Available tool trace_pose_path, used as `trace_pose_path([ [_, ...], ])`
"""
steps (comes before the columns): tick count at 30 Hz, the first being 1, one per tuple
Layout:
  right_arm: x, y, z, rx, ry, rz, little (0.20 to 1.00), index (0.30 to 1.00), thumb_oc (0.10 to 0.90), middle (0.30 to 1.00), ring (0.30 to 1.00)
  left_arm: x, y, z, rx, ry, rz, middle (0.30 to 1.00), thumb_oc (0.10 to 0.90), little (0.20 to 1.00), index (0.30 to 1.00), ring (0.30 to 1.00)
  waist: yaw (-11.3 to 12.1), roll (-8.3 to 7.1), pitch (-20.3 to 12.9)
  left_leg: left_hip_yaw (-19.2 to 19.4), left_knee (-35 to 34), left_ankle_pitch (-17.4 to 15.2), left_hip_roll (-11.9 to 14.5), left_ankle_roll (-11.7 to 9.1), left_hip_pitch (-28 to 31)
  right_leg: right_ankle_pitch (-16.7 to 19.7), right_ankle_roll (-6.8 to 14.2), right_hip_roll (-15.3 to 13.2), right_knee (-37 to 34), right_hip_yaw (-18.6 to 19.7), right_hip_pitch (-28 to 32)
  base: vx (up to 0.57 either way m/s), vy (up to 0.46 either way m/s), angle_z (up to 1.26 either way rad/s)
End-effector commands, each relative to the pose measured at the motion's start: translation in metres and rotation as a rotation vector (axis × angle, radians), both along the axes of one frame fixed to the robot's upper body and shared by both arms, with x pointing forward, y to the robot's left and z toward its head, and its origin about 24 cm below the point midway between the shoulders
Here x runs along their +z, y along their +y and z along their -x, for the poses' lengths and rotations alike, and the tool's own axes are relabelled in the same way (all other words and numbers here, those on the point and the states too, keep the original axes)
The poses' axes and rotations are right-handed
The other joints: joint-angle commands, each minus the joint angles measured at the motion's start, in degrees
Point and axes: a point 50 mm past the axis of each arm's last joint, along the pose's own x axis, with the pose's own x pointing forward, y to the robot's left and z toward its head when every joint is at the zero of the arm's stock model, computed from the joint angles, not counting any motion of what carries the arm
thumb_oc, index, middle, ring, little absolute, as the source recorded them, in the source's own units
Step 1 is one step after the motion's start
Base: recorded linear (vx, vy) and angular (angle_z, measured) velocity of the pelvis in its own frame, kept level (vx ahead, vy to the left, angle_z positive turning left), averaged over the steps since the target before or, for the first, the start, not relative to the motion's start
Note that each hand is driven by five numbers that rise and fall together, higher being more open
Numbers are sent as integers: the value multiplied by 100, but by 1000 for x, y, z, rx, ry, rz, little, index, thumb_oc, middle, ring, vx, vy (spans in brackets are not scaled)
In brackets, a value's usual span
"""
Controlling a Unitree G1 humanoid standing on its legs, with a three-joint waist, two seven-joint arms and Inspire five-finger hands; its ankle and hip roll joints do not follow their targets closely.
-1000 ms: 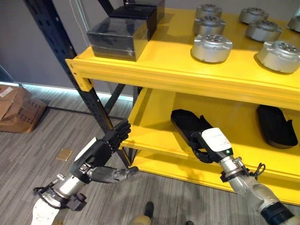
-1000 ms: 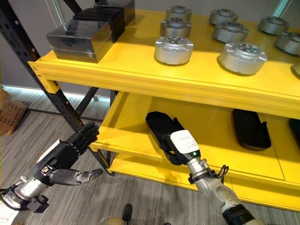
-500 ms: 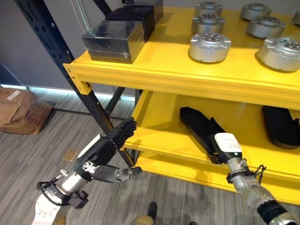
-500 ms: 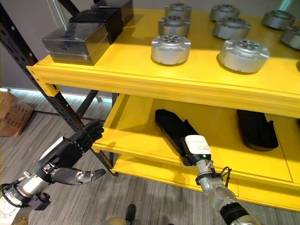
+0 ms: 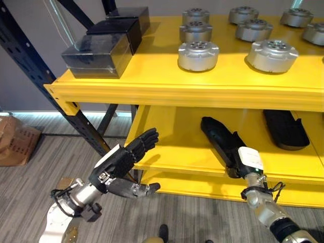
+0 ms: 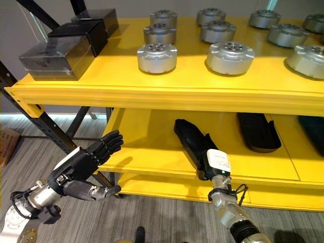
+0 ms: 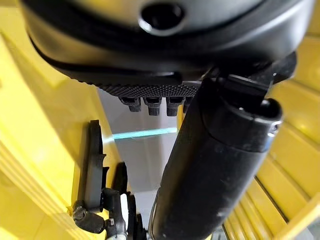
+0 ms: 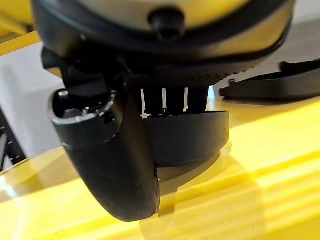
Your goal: Move parts from the plastic box to the shelf.
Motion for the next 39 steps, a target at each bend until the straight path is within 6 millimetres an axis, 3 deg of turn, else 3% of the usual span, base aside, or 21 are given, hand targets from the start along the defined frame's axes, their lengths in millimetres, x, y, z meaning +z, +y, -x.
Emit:
trace_pose_path([
  [1,51,-1,-40,-22,-232,-18,300,300,400,300,300,26,-13,-14,-50,-168,107,1000,900,1000,1000,1000,93,-90,-219,288,25,-776,224,-82,497,-7,-105,60,44,-371,-198,-1,21,-11],
  [12,44,7,-36,-83,-220,-154,300,300,400,300,300,17,-27,-19,-89,-118,121,1000,900,1000,1000,1000,-43,-78,-239,358,11,-839,180,-44,569,16,-67,49,44,-220,-203,22,12,-7],
  [18,49,25,-53,-60,-198,-160,300,300,400,300,300,19,-36,-27,-125,-124,117,1000,900,1000,1000,1000,28,-56,-216,345,32,-844,168,-32,540,31,-75,24,44,-241,-234,7,1,-1],
  [25,64,28,-71,-65,-206,-154,300,300,400,300,300,20,-39,-29,-161,-121,118,1000,900,1000,1000,1000,146,5,-154,275,86,-860,118,-27,493,15,-100,-11,89,-332,-243,46,7,1],
  [31,86,26,-94,-121,-222,-183,300,300,400,300,300,27,-50,-33,-206,-133,138,1000,900,1000,1000,1000,281,160,39,164,185,-822,78,-48,256,-9,-134,-74,254,-399,-465,4,8,1],
  [39,97,19,-102,-180,-219,-203,300,300,400,300,300,28,-53,-33,-212,-130,148,1000,900,1000,1000,1000,361,259,216,86,265,-775,56,-75,73,-59,-179,-96,398,-469,-616,19,8,8],
])
